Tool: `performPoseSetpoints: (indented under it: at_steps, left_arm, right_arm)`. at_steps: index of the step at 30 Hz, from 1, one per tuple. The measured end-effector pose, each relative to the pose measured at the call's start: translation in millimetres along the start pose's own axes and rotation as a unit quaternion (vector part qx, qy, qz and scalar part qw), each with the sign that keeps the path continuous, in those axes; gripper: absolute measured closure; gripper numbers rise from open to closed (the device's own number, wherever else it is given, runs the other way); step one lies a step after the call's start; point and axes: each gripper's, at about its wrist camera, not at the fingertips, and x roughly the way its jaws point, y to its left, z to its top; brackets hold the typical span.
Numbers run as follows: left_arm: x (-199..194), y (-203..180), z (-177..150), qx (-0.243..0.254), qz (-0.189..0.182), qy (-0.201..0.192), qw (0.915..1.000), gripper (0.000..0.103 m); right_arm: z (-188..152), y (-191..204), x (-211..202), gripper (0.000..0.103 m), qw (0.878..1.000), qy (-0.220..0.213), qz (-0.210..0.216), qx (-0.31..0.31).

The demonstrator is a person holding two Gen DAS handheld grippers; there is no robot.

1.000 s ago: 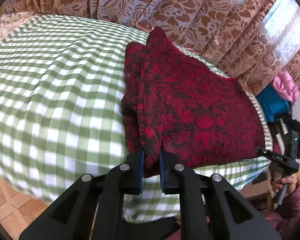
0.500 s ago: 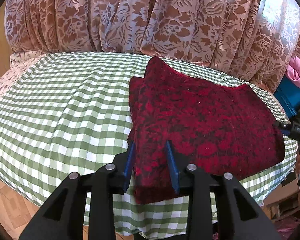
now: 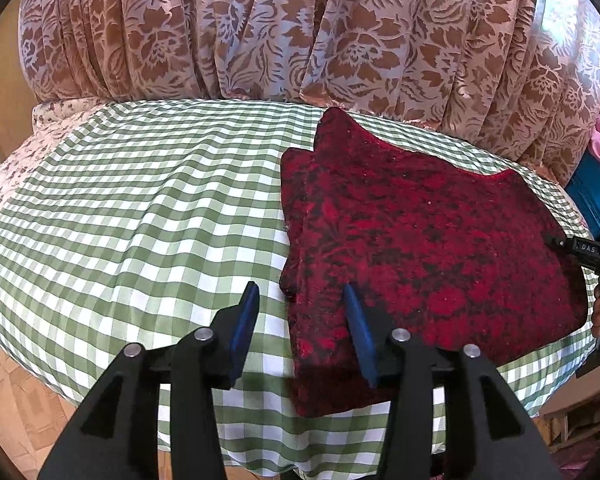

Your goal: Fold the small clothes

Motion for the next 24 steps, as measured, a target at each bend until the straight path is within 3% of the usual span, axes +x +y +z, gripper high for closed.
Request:
performPoseSetpoints:
  at_steps: [7,15,24]
  left_arm:
    - [1,3,7,0.001,0.005,-0.004,1.0,0.055]
    - [2,5,22,-0.005,-0.003,-0.008,1.0,0.054]
    - [42,26,53,-0.06,-0.067,0.028,0.9956,0.053]
  right_arm:
    - [0,3,6,0.07,1.0,-0.005,-0.022,-0.01]
    - [-4,1,6,0.07,1.0,-0.012,-0.015,-0.004]
    - [-5,-5,5,0.07,1.0,-0.014,0.002,0.01]
